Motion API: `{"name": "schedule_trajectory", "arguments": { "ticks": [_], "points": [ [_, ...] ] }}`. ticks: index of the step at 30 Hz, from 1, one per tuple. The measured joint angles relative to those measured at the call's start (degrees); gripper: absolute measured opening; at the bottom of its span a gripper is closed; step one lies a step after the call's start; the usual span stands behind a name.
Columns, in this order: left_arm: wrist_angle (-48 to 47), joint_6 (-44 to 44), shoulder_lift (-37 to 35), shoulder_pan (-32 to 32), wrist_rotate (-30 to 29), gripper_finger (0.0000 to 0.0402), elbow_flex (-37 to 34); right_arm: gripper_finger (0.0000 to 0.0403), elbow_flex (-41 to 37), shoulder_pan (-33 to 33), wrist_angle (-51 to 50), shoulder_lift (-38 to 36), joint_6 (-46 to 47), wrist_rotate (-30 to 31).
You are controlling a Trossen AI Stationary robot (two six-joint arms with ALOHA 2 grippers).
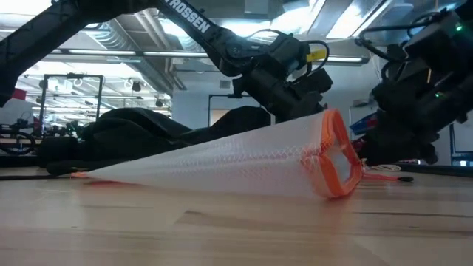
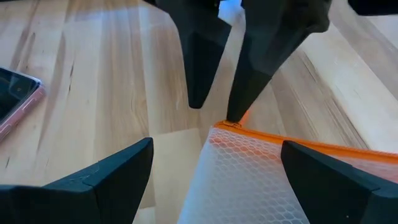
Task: Unpack backpack
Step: Close the zipper pouch
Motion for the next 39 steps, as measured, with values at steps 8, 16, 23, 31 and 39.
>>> {"name": "schedule_trajectory", "arguments": {
  "ticks": [8,16,23,31,39],
  "points": [
    [0.04,-0.28,-0.04,0.0,-0.39,0.0337,0.0,0.0138,-1.82,-0.71,7.79,0.0,-0.55,-3.96],
    [0.04,-0.26,-0.04,0.0,-0.44,0.0337,-0.02,0.0139,-1.82,-0.73,8.19,2.06,-0.53,-3.24],
    [0.04,-0.46,-0.04,-0.01,-0.44,0.0337,-0.02,0.016,-1.82,-0.73,16.73,8.22,-1.88,-2.38],
    [-0.34,-0.34,-0.07,-0.21,-0.44,0.0337,-0.04,0.0228,-1.8,-3.64,22.68,15.45,-2.49,-3.1],
    [-3.17,0.39,-0.07,-1.22,-0.57,0.0337,-0.04,0.0188,-1.0,-3.59,25.85,17.14,-9.31,-8.39]
  ]
}}
